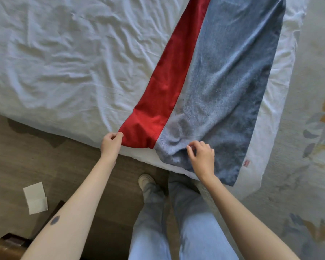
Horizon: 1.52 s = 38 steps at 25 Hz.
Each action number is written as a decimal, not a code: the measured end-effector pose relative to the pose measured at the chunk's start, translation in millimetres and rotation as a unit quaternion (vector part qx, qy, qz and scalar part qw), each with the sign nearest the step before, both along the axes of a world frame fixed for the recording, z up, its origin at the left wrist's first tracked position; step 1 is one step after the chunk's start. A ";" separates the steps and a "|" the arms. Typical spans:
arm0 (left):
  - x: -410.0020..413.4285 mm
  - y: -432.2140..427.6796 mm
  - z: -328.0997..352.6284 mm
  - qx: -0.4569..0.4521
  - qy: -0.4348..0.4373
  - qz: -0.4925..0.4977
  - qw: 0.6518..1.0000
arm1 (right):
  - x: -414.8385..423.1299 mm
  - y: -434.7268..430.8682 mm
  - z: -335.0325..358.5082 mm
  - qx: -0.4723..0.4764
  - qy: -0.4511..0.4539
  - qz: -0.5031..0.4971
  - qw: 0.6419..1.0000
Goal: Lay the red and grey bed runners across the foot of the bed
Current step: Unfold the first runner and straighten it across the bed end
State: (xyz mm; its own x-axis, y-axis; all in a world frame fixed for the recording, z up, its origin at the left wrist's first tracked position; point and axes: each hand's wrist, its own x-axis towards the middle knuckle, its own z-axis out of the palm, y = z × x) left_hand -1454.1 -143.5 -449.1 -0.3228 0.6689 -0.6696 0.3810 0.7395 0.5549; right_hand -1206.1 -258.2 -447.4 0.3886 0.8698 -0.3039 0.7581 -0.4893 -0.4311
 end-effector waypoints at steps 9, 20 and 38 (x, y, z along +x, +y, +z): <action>-36.1 -4.2 -5.5 -0.005 0.186 -0.130 0.974 | 81.4 -33.8 -2.0 -0.132 -0.102 -0.407 0.898; -34.6 -9.4 -14.2 -0.017 0.222 -0.157 0.962 | 96.4 -56.5 -17.3 -0.182 -0.044 -0.448 0.874; -1.0 24.9 -6.2 0.097 0.230 -0.277 0.928 | 106.6 -39.6 -12.9 -0.044 -0.077 -0.331 0.939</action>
